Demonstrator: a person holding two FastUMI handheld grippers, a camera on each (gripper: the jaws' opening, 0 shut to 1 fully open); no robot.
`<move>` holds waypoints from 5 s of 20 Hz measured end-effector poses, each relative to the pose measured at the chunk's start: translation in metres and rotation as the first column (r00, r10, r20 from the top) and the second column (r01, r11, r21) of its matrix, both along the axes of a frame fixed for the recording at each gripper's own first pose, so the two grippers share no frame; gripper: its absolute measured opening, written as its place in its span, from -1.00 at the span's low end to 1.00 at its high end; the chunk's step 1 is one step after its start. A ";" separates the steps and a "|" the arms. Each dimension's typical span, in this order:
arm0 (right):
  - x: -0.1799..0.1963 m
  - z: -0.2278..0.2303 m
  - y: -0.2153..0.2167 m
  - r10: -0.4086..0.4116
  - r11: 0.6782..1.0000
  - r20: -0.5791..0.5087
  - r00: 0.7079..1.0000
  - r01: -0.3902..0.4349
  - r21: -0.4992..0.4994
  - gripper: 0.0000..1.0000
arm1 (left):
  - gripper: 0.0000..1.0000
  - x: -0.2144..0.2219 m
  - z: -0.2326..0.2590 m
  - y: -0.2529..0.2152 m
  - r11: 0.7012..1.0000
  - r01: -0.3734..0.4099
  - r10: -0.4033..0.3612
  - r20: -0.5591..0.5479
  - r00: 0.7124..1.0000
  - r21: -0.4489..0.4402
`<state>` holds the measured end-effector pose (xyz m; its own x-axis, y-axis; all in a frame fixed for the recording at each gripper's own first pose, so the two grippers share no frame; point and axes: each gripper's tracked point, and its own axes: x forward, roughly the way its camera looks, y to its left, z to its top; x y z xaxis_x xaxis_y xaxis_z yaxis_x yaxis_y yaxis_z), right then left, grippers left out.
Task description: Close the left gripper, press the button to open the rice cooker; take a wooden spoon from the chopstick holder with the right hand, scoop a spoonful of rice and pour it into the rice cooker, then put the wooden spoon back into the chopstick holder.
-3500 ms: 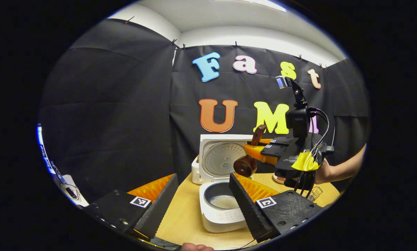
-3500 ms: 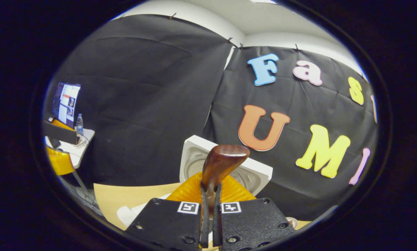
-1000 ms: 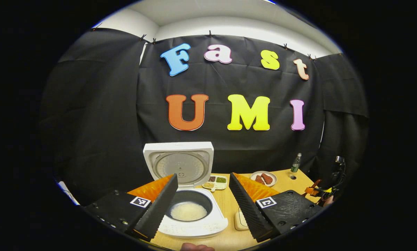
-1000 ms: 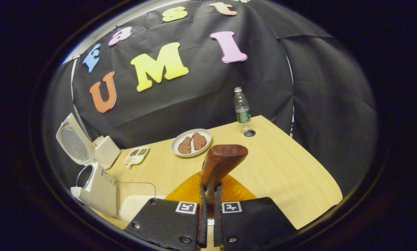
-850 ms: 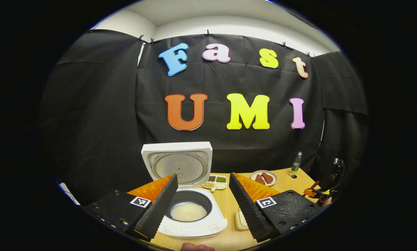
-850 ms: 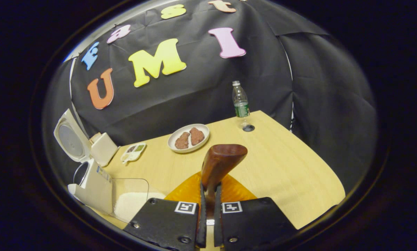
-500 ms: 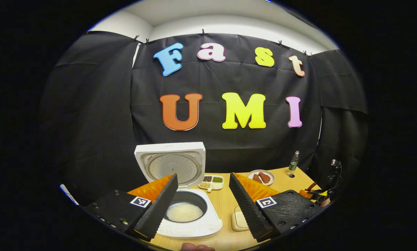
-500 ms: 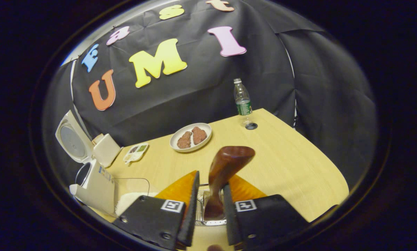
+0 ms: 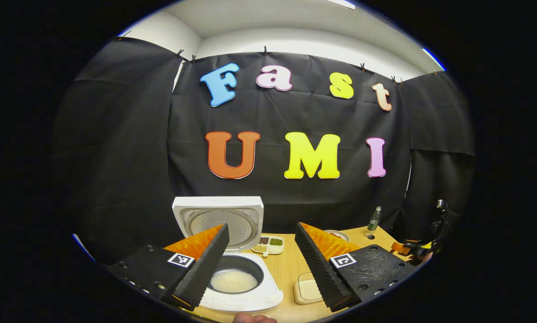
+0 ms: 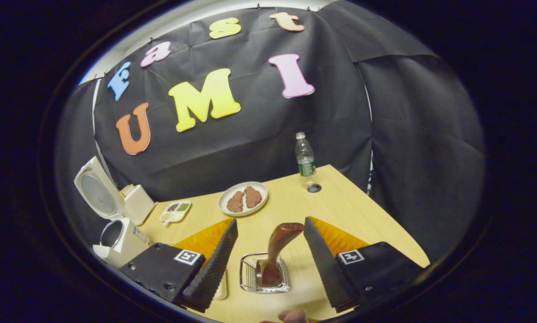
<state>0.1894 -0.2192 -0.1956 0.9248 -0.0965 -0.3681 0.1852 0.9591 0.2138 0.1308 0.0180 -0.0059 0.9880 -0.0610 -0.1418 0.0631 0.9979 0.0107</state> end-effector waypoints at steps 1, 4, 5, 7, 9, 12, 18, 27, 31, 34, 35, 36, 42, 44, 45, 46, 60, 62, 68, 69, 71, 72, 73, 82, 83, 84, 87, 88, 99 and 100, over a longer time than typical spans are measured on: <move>-0.004 0.013 -0.002 -0.009 1.000 0.019 1.000 0.009 -0.008 0.92 | 0.89 0.003 0.003 0.001 1.000 0.002 -0.002 0.008 1.000 -0.002; -0.021 0.056 0.001 -0.019 0.999 0.086 0.996 0.023 -0.036 0.90 | 0.89 0.015 0.015 0.010 1.000 -0.003 0.003 0.035 0.999 -0.017; -0.026 0.069 0.003 -0.016 0.999 0.102 0.995 0.021 -0.046 0.99 | 0.89 0.021 0.022 0.014 1.000 -0.004 0.005 0.049 0.999 -0.023; -0.038 0.090 0.008 -0.013 0.997 0.125 0.992 0.023 -0.075 0.99 | 0.89 0.032 0.036 0.024 1.000 -0.007 0.009 0.085 0.996 -0.025; -0.050 0.104 0.007 -0.025 0.991 0.131 0.991 0.042 -0.125 0.99 | 0.89 0.048 0.046 0.043 0.999 -0.031 0.032 0.107 0.994 -0.014; -0.069 0.121 0.022 -0.010 0.986 0.151 0.988 0.035 -0.161 0.94 | 0.89 0.076 0.053 0.061 0.998 -0.062 0.062 0.106 0.992 -0.010; -0.107 0.110 0.031 -0.036 0.979 0.121 0.992 0.059 -0.193 0.96 | 0.89 0.144 0.033 0.089 0.993 -0.118 0.118 0.047 0.992 -0.006; -0.139 0.085 0.001 -0.186 0.974 0.051 0.981 0.191 -0.120 0.97 | 0.89 0.208 -0.034 0.118 0.986 -0.163 0.168 -0.147 0.975 0.041; -0.127 0.085 0.010 -0.169 0.979 0.043 0.985 0.172 -0.106 1.00 | 0.89 0.214 -0.049 0.120 0.983 -0.178 0.183 -0.209 0.961 0.042; -0.113 0.088 0.023 -0.123 0.985 0.047 0.991 0.128 -0.118 1.00 | 0.94 0.211 -0.050 0.121 0.982 -0.187 0.188 -0.235 0.953 0.029; -0.108 0.088 0.029 -0.106 0.987 0.048 0.993 0.111 -0.116 1.00 | 0.96 0.208 -0.051 0.119 0.982 -0.186 0.187 -0.249 0.950 0.030; -0.104 0.087 0.035 -0.088 0.990 0.045 0.995 0.092 -0.110 1.00 | 0.96 0.204 -0.052 0.120 0.983 -0.183 0.185 -0.264 0.947 0.030; -0.089 0.074 0.077 0.037 0.995 0.027 0.999 -0.035 -0.090 1.00 | 0.96 0.142 -0.068 0.105 0.985 -0.170 0.168 -0.362 0.917 0.026; -0.089 0.069 0.092 0.080 0.994 0.016 0.997 -0.079 -0.080 1.00 | 0.96 0.113 -0.086 0.098 0.986 -0.167 0.155 -0.421 0.894 0.009; -0.089 0.067 0.097 0.096 0.992 0.010 0.995 -0.095 -0.079 0.99 | 0.95 0.101 -0.098 0.096 0.986 -0.169 0.151 -0.450 0.880 0.000; -0.090 0.063 0.101 0.113 0.991 0.003 0.994 -0.112 -0.079 1.00 | 0.94 0.085 -0.114 0.092 0.986 -0.169 0.143 -0.487 0.861 -0.010; -0.091 0.037 0.114 0.176 0.983 -0.068 0.982 -0.179 -0.042 1.00 | 0.95 0.009 -0.239 0.071 0.979 -0.200 0.111 -0.733 0.671 -0.034; -0.088 0.035 0.114 0.176 0.983 -0.068 0.982 -0.179 -0.036 0.97 | 0.94 0.007 -0.245 0.072 0.978 -0.207 0.125 -0.746 0.654 -0.017; -0.079 0.019 0.119 0.191 0.981 -0.082 0.978 -0.191 0.008 1.00 | 0.98 0.002 -0.254 0.074 0.980 -0.196 0.162 -0.737 0.657 0.041; -0.077 0.016 0.121 0.200 0.980 -0.087 0.976 -0.200 0.013 1.00 | 0.97 0.001 -0.253 0.073 0.981 -0.190 0.161 -0.728 0.666 0.043; -0.072 0.011 0.125 0.224 0.975 -0.092 0.970 -0.223 0.015 1.00 | 0.99 0.001 -0.254 0.073 0.982 -0.182 0.163 -0.716 0.679 0.051; -0.069 0.011 0.128 0.239 0.971 -0.092 0.967 -0.239 0.015 1.00 | 0.99 -0.001 -0.254 0.073 0.982 -0.183 0.165 -0.713 0.681 0.052; -0.066 0.011 0.130 0.254 0.967 -0.091 0.963 -0.254 0.013 1.00 | 0.99 0.001 -0.253 0.074 0.981 -0.189 0.168 -0.710 0.684 0.050; -0.028 0.029 0.131 0.350 0.936 -0.038 0.936 -0.352 -0.030 0.99 | 0.92 0.013 -0.235 0.069 0.973 -0.229 0.199 -0.638 0.744 0.036; -0.027 0.032 0.131 0.354 0.934 -0.030 0.935 -0.355 -0.040 0.97 | 0.92 0.014 -0.226 0.070 0.972 -0.233 0.208 -0.617 0.759 0.040; -0.028 0.037 0.132 0.355 0.934 -0.022 0.935 -0.355 -0.048 0.97 | 0.92 0.014 -0.217 0.070 0.971 -0.237 0.214 -0.595 0.775 0.041; -0.039 0.062 0.136 0.341 0.938 0.035 0.939 -0.338 -0.074 1.00 | 0.91 0.008 -0.176 0.057 0.974 -0.227 0.196 -0.502 0.842 -0.001; -0.045 0.070 0.137 0.334 0.940 0.053 0.941 -0.328 -0.089 1.00 | 0.90 0.002 -0.161 0.052 0.975 -0.222 0.187 -0.465 0.865 -0.020; -0.182 0.186 0.156 0.213 0.962 0.288 0.933 -0.148 -0.231 1.00 | 0.89 -0.130 0.004 0.001 0.997 -0.020 0.019 -0.016 1.000 -0.071; -0.196 0.192 0.158 0.203 0.963 0.301 0.932 -0.134 -0.234 1.00 | 0.89 -0.143 0.012 -0.003 0.997 -0.008 0.009 0.010 1.000 -0.072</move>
